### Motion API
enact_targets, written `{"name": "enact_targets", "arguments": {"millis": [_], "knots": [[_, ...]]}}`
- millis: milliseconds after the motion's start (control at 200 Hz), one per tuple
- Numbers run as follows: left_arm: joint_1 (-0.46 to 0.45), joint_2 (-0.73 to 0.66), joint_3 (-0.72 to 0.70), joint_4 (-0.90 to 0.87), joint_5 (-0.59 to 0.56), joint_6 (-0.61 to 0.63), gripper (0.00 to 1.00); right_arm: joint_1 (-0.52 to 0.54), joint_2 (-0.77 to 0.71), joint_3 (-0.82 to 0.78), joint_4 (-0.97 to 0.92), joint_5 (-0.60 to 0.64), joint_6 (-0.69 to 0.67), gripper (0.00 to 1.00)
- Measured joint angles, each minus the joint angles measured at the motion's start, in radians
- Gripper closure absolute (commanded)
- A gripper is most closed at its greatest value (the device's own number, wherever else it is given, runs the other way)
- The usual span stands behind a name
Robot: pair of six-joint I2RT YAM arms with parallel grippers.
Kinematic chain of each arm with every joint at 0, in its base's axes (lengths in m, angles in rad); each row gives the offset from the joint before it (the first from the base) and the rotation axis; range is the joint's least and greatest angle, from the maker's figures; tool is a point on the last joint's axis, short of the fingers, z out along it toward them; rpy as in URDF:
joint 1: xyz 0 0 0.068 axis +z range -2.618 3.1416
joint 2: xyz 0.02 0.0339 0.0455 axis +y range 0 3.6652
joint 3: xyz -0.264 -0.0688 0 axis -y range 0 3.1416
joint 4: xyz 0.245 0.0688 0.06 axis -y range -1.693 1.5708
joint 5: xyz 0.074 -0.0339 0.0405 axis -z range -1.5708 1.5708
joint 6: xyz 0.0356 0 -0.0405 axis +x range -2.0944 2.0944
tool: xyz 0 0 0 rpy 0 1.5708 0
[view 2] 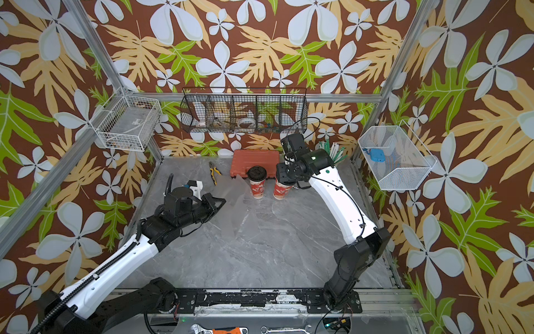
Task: Pack milk tea into plastic carrier bags
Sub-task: Pick up the milk tea cup at the center of the board, then place the milk tea cup in the plastic carrier bag.
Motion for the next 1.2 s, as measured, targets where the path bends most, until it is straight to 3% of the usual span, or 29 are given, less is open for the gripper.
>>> {"name": "enact_targets", "arguments": {"millis": [240,591,1021,1201], "knots": [[0.0,0.001,-0.001,0.0,-0.003,0.003,1.0,0.021,-0.092,0.118,-0.031,-0.091,0.045,0.42],[0.0,0.015,-0.002,0.0,-0.005,0.004,1.0,0.167,-0.037,0.427,-0.181,-0.094,0.101,0.44],[0.0,0.044,-0.002,0.0,-0.007,0.025,1.0,0.303,-0.046,0.433,-0.216,-0.097,0.164,0.46],[0.0,0.04,-0.002,0.0,-0.007,0.025,1.0,0.348,-0.063,0.339,-0.196,-0.108,0.187,0.46]]}}
